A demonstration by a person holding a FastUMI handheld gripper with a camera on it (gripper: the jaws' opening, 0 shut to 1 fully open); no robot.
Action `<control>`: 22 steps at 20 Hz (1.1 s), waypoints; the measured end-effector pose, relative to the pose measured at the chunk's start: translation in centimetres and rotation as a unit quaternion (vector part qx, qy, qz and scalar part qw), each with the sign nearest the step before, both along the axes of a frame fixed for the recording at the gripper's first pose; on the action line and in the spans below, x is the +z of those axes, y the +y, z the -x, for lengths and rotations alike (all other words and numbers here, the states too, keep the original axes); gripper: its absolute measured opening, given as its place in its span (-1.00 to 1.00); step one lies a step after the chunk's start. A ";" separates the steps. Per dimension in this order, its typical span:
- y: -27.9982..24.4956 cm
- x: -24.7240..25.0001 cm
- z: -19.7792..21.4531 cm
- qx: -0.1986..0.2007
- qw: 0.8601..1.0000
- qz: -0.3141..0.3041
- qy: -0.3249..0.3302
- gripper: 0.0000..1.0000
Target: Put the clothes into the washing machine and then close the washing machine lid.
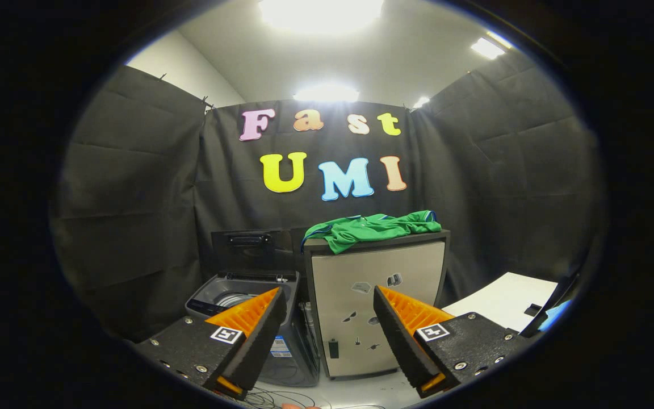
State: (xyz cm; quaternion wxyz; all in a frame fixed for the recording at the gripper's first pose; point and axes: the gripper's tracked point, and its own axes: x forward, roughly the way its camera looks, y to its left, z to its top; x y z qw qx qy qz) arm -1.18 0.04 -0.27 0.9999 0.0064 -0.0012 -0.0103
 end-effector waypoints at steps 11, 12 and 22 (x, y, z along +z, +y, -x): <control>-0.2 1.9 -0.7 -0.008 1.000 -0.006 -0.006 0.91; -0.4 2.5 -0.7 -0.012 1.000 -0.007 -0.006 0.91; -4.9 9.7 -9.0 -0.075 0.997 0.015 0.004 0.91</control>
